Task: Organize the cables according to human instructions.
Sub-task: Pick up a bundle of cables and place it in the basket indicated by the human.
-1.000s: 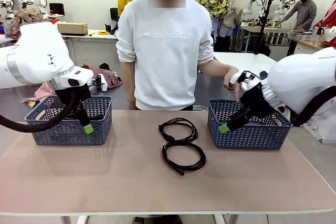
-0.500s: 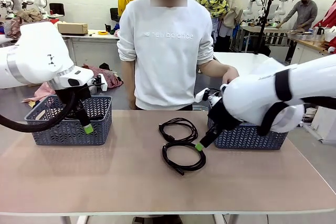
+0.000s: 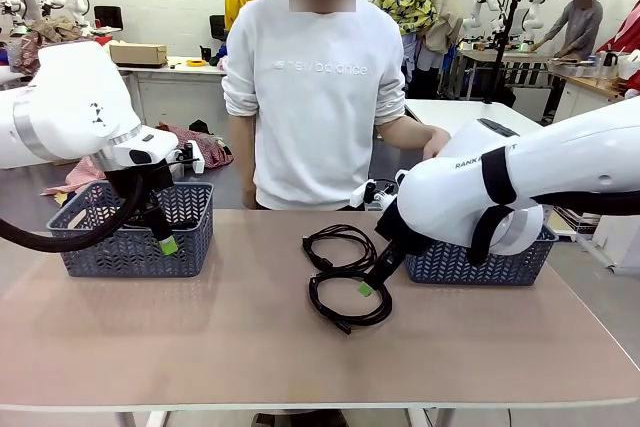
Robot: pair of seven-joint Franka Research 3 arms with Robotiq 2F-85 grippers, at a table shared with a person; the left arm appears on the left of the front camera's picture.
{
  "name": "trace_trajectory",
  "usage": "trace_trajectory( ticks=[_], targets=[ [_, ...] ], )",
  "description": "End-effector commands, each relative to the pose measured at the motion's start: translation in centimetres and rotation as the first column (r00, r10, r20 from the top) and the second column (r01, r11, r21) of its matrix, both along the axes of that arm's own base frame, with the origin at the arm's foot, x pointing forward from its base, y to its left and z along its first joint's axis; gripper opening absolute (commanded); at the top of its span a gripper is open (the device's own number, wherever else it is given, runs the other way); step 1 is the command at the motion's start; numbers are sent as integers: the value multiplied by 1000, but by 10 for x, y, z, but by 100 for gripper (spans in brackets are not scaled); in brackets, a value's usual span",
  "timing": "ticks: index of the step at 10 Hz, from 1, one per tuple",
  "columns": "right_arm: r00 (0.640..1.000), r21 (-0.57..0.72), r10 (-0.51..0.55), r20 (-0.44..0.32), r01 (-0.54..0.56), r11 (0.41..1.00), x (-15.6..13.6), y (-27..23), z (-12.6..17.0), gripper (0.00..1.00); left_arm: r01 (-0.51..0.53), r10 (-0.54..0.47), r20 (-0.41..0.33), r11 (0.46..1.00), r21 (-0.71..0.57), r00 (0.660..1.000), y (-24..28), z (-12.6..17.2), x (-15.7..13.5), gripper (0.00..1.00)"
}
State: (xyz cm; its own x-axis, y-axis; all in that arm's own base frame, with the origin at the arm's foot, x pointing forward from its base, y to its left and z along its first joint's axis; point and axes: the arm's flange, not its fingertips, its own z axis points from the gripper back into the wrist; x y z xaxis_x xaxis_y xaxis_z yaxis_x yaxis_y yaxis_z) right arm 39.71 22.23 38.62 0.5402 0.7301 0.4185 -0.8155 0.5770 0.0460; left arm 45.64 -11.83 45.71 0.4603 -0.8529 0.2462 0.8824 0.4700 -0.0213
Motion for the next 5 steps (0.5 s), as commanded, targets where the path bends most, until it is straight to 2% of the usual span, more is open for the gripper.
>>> trace_trajectory(
  ticks=[1, 5],
  targets=[
    [1000, 2, 2, 2, -2, 1000, -1, 2, 0, 100, 4, -4, -5, 1000, 3, 1000, 3, 2, 0, 100],
    [1000, 2, 2, 2, -2, 1000, -1, 2, 0, 100, 4, -4, -5, 1000, 3, 1000, 3, 2, 0, 100]
  ],
)
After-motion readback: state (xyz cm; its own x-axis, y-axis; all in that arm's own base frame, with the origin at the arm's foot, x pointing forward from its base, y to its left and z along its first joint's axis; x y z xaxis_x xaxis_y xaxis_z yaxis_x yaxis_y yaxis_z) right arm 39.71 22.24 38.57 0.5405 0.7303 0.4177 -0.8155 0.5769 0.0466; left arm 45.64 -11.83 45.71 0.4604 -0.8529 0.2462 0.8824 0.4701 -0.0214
